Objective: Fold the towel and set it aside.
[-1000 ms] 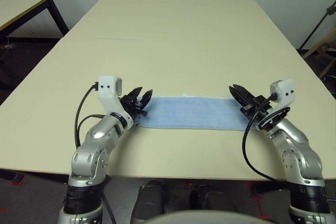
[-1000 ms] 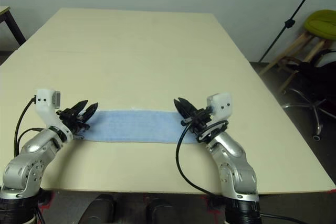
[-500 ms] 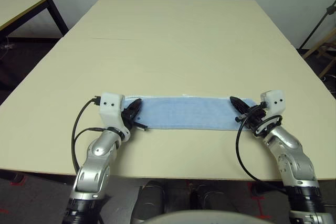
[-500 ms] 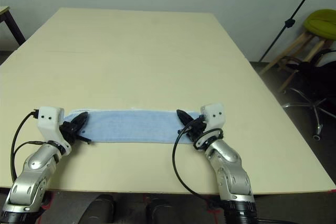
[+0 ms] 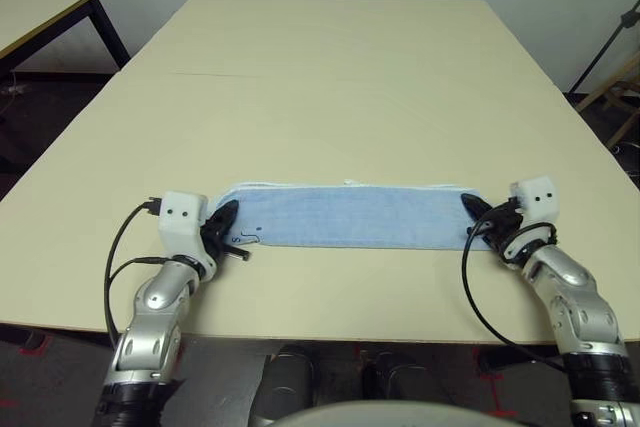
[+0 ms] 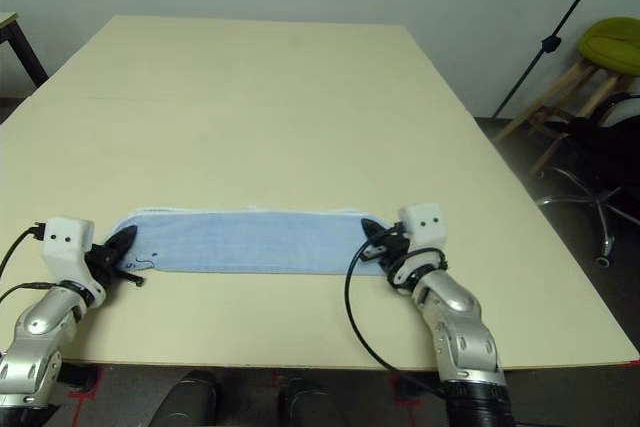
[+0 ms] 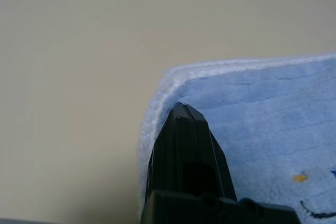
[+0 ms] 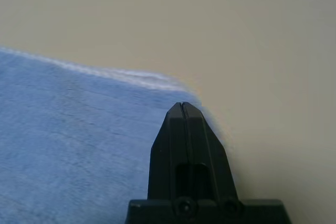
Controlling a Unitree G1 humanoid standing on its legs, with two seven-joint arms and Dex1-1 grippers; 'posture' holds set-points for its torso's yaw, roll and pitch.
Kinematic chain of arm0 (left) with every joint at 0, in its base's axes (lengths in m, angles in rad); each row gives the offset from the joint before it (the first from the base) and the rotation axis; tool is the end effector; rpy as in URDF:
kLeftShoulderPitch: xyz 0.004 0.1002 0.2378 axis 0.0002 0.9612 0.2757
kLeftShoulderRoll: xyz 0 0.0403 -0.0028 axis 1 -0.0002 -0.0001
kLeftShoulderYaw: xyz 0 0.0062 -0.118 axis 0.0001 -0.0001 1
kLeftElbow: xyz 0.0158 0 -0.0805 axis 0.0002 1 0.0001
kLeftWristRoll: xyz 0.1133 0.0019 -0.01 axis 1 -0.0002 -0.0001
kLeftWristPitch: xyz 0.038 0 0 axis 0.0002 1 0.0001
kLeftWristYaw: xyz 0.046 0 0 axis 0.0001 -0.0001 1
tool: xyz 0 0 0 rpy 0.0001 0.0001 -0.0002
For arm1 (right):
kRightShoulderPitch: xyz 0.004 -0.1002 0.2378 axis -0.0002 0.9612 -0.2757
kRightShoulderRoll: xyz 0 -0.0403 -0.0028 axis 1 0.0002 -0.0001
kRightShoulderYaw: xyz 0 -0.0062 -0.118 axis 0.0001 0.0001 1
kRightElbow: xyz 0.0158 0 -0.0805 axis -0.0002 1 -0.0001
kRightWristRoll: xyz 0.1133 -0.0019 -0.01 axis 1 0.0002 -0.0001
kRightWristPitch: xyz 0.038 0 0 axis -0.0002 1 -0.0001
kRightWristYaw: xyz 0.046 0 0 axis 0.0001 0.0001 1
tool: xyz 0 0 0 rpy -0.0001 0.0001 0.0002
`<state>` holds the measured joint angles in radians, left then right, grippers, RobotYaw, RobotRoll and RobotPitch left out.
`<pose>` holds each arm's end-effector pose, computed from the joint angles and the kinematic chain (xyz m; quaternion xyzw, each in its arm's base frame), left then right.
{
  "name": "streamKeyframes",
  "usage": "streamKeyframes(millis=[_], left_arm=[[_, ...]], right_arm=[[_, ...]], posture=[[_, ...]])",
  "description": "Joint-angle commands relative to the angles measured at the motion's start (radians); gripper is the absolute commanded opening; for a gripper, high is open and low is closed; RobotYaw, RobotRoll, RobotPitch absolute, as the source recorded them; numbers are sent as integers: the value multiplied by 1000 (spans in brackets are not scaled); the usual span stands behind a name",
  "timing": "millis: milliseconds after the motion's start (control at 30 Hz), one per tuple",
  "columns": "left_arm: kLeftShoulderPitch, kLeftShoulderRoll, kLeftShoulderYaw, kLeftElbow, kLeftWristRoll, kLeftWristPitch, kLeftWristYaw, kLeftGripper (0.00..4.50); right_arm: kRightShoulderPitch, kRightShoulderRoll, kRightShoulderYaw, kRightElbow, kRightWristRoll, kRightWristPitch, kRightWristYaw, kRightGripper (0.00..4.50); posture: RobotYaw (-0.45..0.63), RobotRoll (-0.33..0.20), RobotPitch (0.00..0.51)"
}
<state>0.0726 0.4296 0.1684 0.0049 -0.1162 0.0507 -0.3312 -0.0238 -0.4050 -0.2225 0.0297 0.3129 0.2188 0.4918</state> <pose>0.1974 0.2723 0.0465 0.1473 0.0657 -0.0733 0.9842 0.2158 -0.2748 0.0545 -0.0125 0.0773 0.1342 0.9879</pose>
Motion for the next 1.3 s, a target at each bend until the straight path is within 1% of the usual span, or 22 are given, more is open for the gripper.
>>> streamKeyframes(millis=[33,67,133,200,233,333,367,400,433,533,567,600,667,700,800,933,1000,1067,1200,1300], left_arm=[[-25,10,24,28,-27,-86,-45,394],[-33,9,31,26,-45,-108,-62,612],[-49,23,44,27,-67,-143,-98,1328],[-60,58,55,30,-77,-154,-135,1973],[-66,73,66,33,-87,-182,-153,2351],[-94,120,101,52,-127,-233,-216,3454],[-105,140,110,53,-169,-217,-263,3759],[-115,155,118,53,-207,-202,-307,4167],[-125,170,123,54,-244,-190,-352,4456],[-151,209,130,62,-306,-164,-445,4500],[-164,222,130,71,-308,-161,-463,4500],[-178,239,127,73,-338,-134,-508,4500],[-197,262,120,77,-367,-102,-568,4500],[-208,275,113,79,-385,-76,-604,4500],[-249,296,94,94,-392,-42,-661,4500],[-292,295,77,101,-401,-3,-703,4500],[-301,291,71,94,-409,16,-719,4500],[-304,287,66,87,-398,17,-721,4500],[-289,289,70,66,-409,35,-738,4500],[-257,298,88,48,-410,34,-747,4500]], right_arm=[[15,-3,-79,-37,76,48,-14,0],[16,4,-110,-55,119,75,-20,0],[25,15,-173,-113,241,163,-26,0],[38,18,-234,-164,360,259,-41,358],[47,16,-262,-186,411,303,-55,592],[73,5,-340,-262,583,441,-111,1713],[91,-2,-366,-291,657,496,-134,2035],[105,-9,-389,-312,722,541,-157,2433],[115,-22,-404,-324,769,587,-188,2736],[147,-71,-427,-350,852,696,-287,3895],[158,-79,-441,-353,899,719,-318,4276],[184,-94,-458,-358,974,756,-353,4472],[227,-114,-478,-371,1090,795,-402,4472],[258,-120,-484,-386,1134,802,-424,4472],[349,-118,-484,-425,1246,798,-491,4472],[429,-105,-434,-465,1328,763,-584,4472],[434,-92,-400,-474,1328,738,-616,4472],[413,-76,-357,-462,1312,711,-662,4472],[348,-40,-284,-428,1301,666,-709,4472],[279,-12,-232,-386,1268,637,-736,4472]], posture=[[106,0,92],[106,0,92],[105,0,95],[101,0,98],[101,0,98],[99,0,101],[97,0,103],[94,0,105],[90,0,108],[84,0,119],[84,0,119],[82,0,125],[82,0,125],[72,0,131],[61,0,134],[44,0,136],[41,0,135],[40,0,133],[50,0,126],[69,0,120]])
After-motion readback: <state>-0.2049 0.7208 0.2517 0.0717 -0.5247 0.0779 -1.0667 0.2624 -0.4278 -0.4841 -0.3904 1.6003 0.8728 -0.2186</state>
